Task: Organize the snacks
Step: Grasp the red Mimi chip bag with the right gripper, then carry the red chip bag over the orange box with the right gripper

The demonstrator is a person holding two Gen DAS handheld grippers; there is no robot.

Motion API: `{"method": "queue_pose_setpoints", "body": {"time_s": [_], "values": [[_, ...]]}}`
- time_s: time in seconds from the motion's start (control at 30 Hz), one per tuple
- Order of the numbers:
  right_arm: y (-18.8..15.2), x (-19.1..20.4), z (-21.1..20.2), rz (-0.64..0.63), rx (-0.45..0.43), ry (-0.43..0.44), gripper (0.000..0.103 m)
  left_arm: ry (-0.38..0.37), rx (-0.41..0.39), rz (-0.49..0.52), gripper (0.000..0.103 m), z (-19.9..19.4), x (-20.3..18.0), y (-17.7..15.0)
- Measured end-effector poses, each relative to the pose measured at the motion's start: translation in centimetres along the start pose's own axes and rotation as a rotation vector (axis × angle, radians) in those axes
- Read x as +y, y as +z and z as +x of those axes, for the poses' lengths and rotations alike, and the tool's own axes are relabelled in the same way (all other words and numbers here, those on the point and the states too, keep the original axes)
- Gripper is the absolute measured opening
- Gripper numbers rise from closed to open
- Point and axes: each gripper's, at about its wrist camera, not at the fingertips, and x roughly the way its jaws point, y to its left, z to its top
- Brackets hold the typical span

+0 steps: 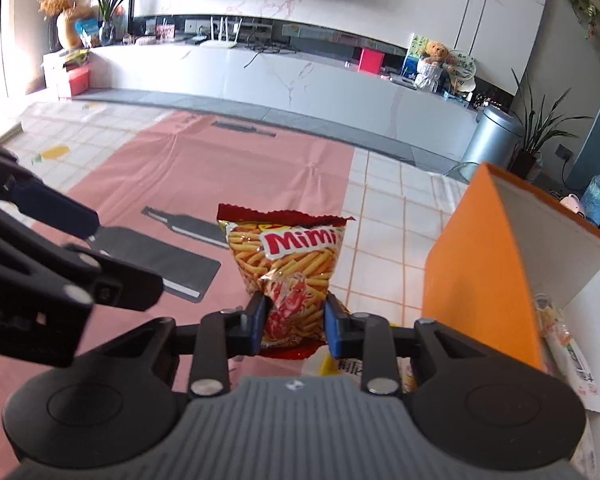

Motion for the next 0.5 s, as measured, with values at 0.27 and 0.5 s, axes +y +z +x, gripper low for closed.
{"method": "queue_pose_setpoints", "body": {"time_s": [0.27, 0.5], "values": [[0.9, -2.8, -7.1, 0.115, -0.08, 0.011, 0.027, -0.01, -0.052, -0.01, 0.077, -2.5, -1.7, 1.4], [0.6, -7.1, -12.1, 0.208, -0.149, -0.058, 0.028, -0.054, -0.021, 0.025, 0.078, -1.0, -4.5, 1.7]]}}
